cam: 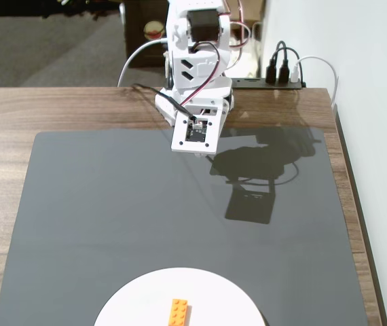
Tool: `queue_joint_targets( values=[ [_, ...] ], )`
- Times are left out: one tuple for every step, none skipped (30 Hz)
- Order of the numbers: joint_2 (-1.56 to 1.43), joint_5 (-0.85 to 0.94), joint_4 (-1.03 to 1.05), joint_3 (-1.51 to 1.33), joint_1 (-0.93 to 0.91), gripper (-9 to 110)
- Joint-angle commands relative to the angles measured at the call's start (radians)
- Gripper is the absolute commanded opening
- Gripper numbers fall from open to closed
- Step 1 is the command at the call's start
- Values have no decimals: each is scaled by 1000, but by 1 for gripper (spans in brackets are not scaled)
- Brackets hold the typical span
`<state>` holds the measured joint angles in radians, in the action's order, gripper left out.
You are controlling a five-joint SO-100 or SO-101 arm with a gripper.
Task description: Grasp a lego block and put it on the plate.
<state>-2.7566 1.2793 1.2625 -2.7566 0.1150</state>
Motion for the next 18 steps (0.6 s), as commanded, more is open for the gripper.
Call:
queue_joint_targets(
  values=[
    [-41, -18, 0, -26, -6, 1],
    [-55, -18, 0, -32, -15, 1],
    [-74, -18, 2, -41, -20, 1],
    [-89, -18, 5, -49, -23, 1],
    [-104, -17, 6, -57, -26, 1],
    [-120, -17, 6, -64, -28, 1],
    [-135, -17, 8, -72, -28, 1],
    [-144, -18, 11, -75, -31, 1],
    [-147, -18, 12, -77, -34, 1],
    [-149, -18, 14, -77, -38, 1],
    [-152, -18, 14, -77, -44, 1],
    [-152, -17, 17, -78, -49, 1],
    [-152, -15, 17, -78, -52, 1],
    [-152, -14, 17, -78, -57, 1],
    [-152, -12, 17, -78, -60, 1],
    [-152, -12, 17, -78, -60, 1],
    [-152, -12, 17, -78, -60, 1],
    [-152, -12, 17, -78, -60, 1]
  ],
)
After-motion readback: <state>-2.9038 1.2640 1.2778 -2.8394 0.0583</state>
